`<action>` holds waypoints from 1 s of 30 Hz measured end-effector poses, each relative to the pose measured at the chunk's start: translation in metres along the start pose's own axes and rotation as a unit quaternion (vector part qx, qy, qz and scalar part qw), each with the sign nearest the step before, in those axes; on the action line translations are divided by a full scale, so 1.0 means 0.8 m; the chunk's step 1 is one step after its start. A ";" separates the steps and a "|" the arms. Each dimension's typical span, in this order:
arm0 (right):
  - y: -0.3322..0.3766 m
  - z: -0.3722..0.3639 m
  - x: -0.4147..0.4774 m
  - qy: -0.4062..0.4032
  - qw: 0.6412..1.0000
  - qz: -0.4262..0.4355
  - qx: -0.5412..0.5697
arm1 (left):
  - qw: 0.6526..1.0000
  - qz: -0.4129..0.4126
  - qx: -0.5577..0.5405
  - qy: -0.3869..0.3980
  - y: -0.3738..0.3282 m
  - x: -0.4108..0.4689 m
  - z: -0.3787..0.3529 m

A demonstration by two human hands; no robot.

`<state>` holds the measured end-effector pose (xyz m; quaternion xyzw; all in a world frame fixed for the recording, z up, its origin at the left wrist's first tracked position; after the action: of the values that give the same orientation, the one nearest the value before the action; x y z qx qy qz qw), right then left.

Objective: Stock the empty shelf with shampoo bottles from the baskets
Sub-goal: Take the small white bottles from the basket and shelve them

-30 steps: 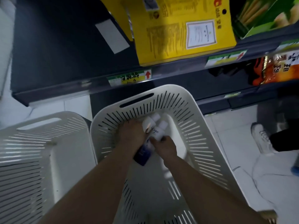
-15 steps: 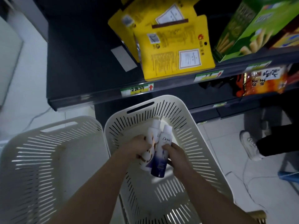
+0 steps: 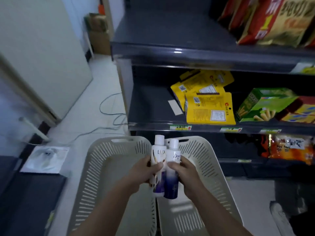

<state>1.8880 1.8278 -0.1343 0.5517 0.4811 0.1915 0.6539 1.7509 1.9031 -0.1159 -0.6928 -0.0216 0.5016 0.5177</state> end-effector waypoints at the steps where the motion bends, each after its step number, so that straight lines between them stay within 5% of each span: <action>1: 0.009 -0.014 -0.006 0.017 1.000 0.009 -0.004 | 1.000 -0.007 -0.016 -0.024 0.002 -0.017 0.013; 16: 0.041 -0.293 -0.173 0.346 0.930 0.066 -0.101 | 0.926 -0.062 -0.249 -0.276 0.129 -0.320 0.164; 30: -0.008 -0.594 -0.473 0.580 0.784 0.163 -0.150 | 0.777 -0.093 -0.344 -0.519 0.334 -0.648 0.304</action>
<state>1.3117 1.7857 0.0520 0.3017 0.6375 0.6491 0.2850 1.1881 1.6637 0.0449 -0.4540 -0.5224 0.6936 0.1995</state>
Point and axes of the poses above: each hand's wrist, its own x-axis towards the middle knuckle, its own z-axis out of the back of the hand, y = z × x, the point moved 6 cm from there along x, towards the middle knuckle, and after that the axes turned 7 degrees about z, right-handed, at the moved point
